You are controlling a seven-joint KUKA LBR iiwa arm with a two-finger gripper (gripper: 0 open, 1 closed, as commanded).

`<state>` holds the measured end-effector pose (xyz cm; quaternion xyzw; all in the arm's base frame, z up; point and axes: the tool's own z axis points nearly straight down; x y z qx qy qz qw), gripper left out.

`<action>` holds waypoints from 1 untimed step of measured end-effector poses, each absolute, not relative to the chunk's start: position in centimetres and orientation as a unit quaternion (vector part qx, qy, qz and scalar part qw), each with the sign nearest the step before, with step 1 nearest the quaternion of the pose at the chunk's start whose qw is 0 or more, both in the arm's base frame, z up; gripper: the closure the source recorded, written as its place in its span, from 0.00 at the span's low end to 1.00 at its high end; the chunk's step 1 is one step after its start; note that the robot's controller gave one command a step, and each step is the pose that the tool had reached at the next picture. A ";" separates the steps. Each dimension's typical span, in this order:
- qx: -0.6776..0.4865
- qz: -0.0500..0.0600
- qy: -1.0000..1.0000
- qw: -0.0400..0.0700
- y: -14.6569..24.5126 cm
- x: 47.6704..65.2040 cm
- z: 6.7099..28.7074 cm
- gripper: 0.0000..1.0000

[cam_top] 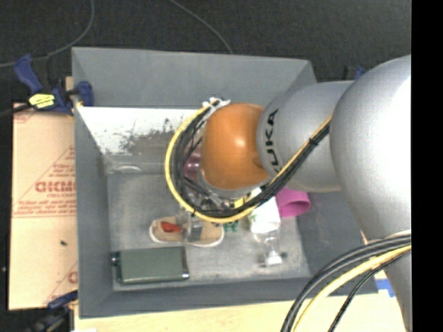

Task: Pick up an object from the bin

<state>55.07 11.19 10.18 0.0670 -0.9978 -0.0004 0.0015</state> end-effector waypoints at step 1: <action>0.094 -0.006 -0.996 -0.006 10.7 54.8 8.2 1.00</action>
Offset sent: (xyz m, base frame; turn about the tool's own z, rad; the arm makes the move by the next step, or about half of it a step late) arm -0.0120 -0.0144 -0.0318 -0.2280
